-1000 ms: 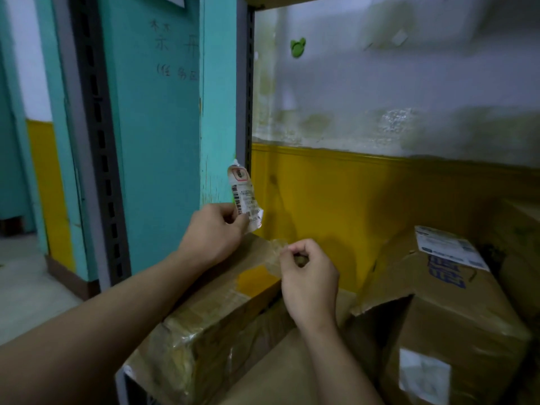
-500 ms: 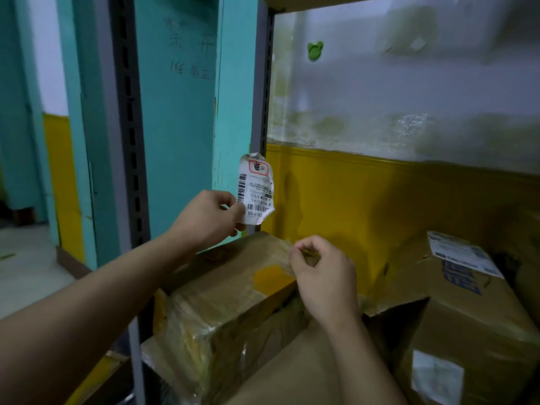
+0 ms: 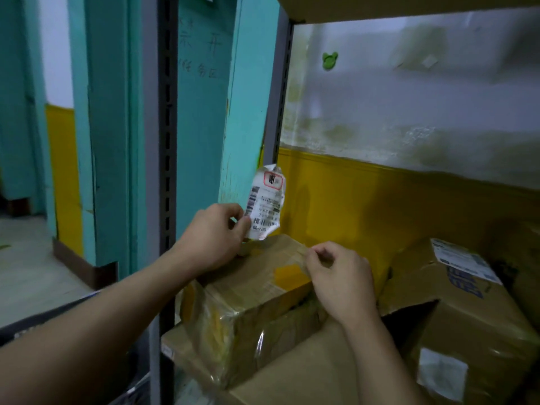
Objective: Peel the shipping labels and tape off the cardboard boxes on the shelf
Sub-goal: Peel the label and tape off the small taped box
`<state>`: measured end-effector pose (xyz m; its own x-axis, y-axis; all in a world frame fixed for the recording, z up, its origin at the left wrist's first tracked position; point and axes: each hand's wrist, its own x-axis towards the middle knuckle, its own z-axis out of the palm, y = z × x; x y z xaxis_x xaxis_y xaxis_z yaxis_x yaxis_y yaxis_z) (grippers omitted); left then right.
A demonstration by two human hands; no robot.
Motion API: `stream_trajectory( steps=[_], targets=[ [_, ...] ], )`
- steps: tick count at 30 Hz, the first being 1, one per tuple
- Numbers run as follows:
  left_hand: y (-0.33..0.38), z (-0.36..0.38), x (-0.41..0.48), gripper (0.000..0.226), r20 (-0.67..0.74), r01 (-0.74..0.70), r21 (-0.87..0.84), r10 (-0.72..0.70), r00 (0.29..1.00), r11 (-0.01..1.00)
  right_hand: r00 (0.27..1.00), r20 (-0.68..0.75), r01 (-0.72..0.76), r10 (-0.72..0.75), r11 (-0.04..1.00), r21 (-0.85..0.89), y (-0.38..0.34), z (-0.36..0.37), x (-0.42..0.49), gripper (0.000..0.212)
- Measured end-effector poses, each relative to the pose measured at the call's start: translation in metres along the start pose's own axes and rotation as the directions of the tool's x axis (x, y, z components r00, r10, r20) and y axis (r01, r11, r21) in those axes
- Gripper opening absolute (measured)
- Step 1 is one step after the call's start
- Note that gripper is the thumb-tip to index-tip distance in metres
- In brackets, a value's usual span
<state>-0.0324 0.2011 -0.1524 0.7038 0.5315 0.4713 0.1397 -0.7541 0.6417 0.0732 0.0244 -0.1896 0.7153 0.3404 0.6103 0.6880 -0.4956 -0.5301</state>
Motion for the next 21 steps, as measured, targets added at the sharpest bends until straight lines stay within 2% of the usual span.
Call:
stream_trajectory(
  steps=[3,7,13,16,21],
  targets=[
    [-0.01,0.007,-0.001,0.027,-0.012,0.024,-0.033,-0.024,1.0,0.999,0.997,0.051,0.063,-0.064,0.998,0.025,0.003,0.003,-0.011,0.028],
    [-0.015,0.011,-0.002,0.026,-0.029,0.028,-0.044,-0.03,0.999,0.999,0.972,0.165,0.184,-0.167,0.978,-0.094,0.0,0.006,-0.012,0.039],
    [-0.016,0.019,-0.001,0.027,-0.049,0.015,0.015,-0.015,0.999,1.0,0.93,0.277,0.275,-0.241,0.957,-0.091,-0.003,0.01,-0.011,0.046],
    [-0.015,0.023,0.001,0.029,-0.011,0.03,0.024,-0.03,0.999,0.999,0.933,0.291,0.221,-0.212,0.975,0.002,0.002,0.013,-0.011,0.051],
    [-0.016,0.023,0.001,0.028,0.013,0.03,0.07,-0.031,0.999,0.997,0.94,0.302,0.13,-0.158,0.985,0.11,0.004,0.013,-0.012,0.039]
  ],
)
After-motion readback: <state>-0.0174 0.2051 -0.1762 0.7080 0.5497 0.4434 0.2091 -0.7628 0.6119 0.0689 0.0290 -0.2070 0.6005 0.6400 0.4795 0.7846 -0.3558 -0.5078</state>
